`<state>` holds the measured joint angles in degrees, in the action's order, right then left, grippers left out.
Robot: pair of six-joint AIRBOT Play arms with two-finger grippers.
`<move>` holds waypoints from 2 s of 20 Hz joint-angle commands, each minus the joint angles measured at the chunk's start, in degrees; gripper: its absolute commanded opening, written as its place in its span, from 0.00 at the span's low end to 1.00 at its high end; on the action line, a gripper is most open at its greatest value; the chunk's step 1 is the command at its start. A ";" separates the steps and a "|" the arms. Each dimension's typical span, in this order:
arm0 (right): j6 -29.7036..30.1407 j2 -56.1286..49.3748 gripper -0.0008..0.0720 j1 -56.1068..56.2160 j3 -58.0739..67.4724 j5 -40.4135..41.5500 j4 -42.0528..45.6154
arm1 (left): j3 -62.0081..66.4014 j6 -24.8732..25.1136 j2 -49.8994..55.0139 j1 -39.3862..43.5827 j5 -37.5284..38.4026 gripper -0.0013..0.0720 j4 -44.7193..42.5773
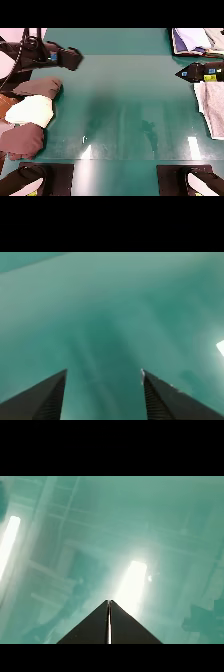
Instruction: Fold the shirts.
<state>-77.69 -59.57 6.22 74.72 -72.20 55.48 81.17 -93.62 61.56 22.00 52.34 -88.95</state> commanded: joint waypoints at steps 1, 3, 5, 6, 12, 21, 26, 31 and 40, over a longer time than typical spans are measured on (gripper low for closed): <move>-0.02 0.04 0.03 0.15 0.07 -0.50 -0.15 | -1.18 -5.42 2.84 -8.74 5.35 0.77 -13.94; -0.04 0.04 0.03 0.15 0.07 -0.44 -0.50 | -3.32 -5.42 6.43 -14.73 5.81 0.78 -13.90; -0.04 0.04 0.03 0.13 0.07 -0.42 -0.48 | -5.44 -5.40 10.97 -18.53 5.44 0.78 -13.88; -0.04 0.04 0.03 0.13 0.07 -0.44 -0.48 | -6.25 -5.40 13.68 -19.89 4.96 0.78 -13.86; -0.04 0.04 0.03 0.13 0.07 0.13 -0.48 | -6.56 -5.38 26.12 -22.03 4.17 0.77 -13.75; -0.04 0.02 0.03 0.13 5.46 2.34 -0.46 | 4.15 -4.74 14.86 -20.70 6.97 0.04 -13.66; -0.02 0.02 0.03 0.11 16.68 5.73 0.17 | 14.38 0.68 -1.73 -9.29 9.07 0.04 -12.41; -0.02 0.04 0.03 0.11 22.82 7.21 0.17 | 15.54 1.18 -3.58 9.33 9.99 0.04 -12.46; -0.02 0.04 0.03 0.00 24.94 6.45 3.21 | 15.56 5.29 19.89 29.92 -4.61 0.38 -3.39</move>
<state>-77.69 -59.55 6.24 99.20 -65.49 57.89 96.62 -89.65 75.37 48.31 53.56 -95.88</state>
